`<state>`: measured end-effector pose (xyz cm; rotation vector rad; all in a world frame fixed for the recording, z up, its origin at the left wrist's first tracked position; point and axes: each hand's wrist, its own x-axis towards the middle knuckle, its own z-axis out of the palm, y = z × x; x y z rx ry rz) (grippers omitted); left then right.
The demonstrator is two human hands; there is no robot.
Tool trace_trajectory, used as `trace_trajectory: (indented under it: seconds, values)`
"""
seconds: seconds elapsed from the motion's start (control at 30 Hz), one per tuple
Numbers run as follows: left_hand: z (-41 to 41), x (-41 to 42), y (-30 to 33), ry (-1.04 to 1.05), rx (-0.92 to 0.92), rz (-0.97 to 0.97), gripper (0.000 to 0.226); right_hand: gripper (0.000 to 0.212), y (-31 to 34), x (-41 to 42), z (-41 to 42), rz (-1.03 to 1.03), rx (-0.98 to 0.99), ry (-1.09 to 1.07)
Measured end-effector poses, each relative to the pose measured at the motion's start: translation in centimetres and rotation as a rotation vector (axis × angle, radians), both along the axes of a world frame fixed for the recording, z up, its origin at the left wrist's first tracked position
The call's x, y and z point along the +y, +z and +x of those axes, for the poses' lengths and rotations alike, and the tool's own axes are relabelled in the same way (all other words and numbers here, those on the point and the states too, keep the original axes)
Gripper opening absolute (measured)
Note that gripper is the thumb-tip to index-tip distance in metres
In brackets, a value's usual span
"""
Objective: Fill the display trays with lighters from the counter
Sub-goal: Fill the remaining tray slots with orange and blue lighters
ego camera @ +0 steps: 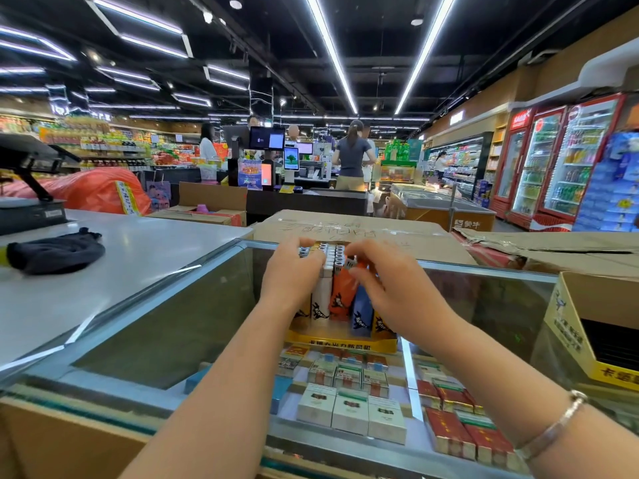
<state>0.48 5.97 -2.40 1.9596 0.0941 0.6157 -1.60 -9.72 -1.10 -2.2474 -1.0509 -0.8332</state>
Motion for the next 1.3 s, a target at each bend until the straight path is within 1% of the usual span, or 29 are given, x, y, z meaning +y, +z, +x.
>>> trace_trajectory:
  seconds: [0.2,0.37,0.47,0.53,0.6,0.63,0.77,0.83,0.93,1.07,1.17,1.2,1.3]
  values:
    - [0.1,0.0,-0.1,-0.002,0.005,0.045,0.018,0.019,-0.6,0.6,0.0,-0.134,-0.214,-0.053]
    - [0.2,0.1,-0.1,0.002,0.002,0.059,0.019,0.022,-0.9,0.7,0.4,-0.155,-0.292,-0.091]
    - [0.3,0.2,-0.2,0.004,-0.004,0.066,0.017,0.027,-1.3,0.6,0.8,-0.188,-0.281,-0.137]
    - [0.4,0.3,-0.3,0.006,-0.008,0.063,0.021,0.030,-1.4,0.5,1.2,-0.192,-0.218,-0.177]
    - [0.5,0.4,-0.4,0.002,-0.013,0.043,0.029,0.037,-1.3,0.1,1.5,-0.204,-0.104,-0.204]
    - [0.6,0.5,-0.5,-0.001,-0.016,0.024,0.033,0.044,-1.3,-0.1,1.8,-0.177,-0.043,-0.205]
    - [1.0,0.6,-0.5,0.046,-0.024,-0.083,0.042,0.082,-1.2,-1.3,2.4,-0.039,0.280,-0.223]
    - [1.2,0.8,-0.6,0.099,-0.003,-0.068,0.043,0.089,-1.4,-1.4,2.5,-0.026,0.380,-0.246]
    - [1.3,0.8,-0.8,0.139,0.046,0.016,0.043,0.089,-1.7,-1.2,2.7,0.022,0.443,-0.230]
    - [1.3,0.7,-0.9,0.115,0.039,0.067,0.049,0.082,-1.7,-1.3,3.0,0.253,0.609,-0.084]
    - [1.3,0.6,-1.0,0.076,0.034,0.054,0.053,0.086,-1.9,-1.5,3.3,0.293,0.680,-0.044]
    - [1.3,0.5,-1.0,0.055,0.033,0.040,0.054,0.083,-1.9,-1.6,3.4,0.288,0.690,-0.044]
    - [1.3,0.3,-1.0,-0.011,0.027,-0.003,0.056,0.061,-2.0,-2.0,3.6,0.278,0.699,-0.065]
